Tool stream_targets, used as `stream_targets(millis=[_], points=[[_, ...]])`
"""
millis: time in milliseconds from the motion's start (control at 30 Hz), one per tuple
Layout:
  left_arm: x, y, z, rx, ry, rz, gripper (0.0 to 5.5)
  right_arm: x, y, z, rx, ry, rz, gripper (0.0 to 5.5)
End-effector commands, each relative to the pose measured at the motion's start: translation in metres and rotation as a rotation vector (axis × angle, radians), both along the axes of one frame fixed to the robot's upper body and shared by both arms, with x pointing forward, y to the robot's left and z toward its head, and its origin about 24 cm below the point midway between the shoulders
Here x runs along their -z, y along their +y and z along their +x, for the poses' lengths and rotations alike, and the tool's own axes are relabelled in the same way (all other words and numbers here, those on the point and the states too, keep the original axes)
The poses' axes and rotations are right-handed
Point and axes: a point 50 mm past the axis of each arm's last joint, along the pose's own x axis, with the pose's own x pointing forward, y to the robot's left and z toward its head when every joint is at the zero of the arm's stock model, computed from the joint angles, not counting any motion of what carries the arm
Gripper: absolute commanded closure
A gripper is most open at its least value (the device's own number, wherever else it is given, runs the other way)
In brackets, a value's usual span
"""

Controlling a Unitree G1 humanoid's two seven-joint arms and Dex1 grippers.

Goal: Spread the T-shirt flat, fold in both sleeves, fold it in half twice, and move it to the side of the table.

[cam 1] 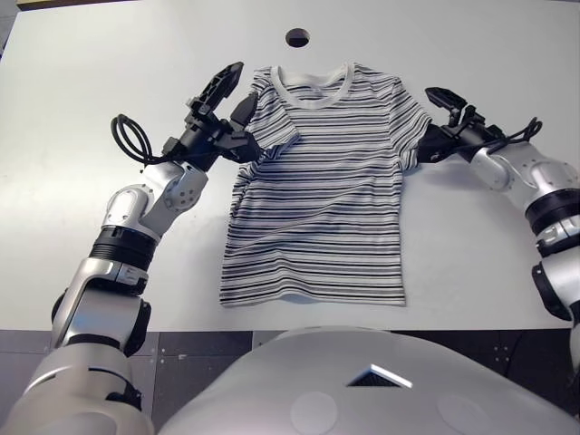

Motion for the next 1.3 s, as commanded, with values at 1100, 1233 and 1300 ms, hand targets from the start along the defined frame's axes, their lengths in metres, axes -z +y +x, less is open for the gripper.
stream_targets(millis=[1100,1233,1300], points=[[0.003,0.001,-0.006,-0.013,0.014,-0.036,2.72,-0.016,0.038,-0.017,-0.121,-0.099,0.224,5.37],[0.006,0.003,-0.008,-0.028,0.02,-0.044,2.72,-0.024,0.043,-0.018,-0.125,-0.119,0.217,5.37],[0.009,0.004,-0.01,-0.034,0.03,-0.048,2.72,-0.026,0.044,-0.017,-0.124,-0.122,0.211,5.37]])
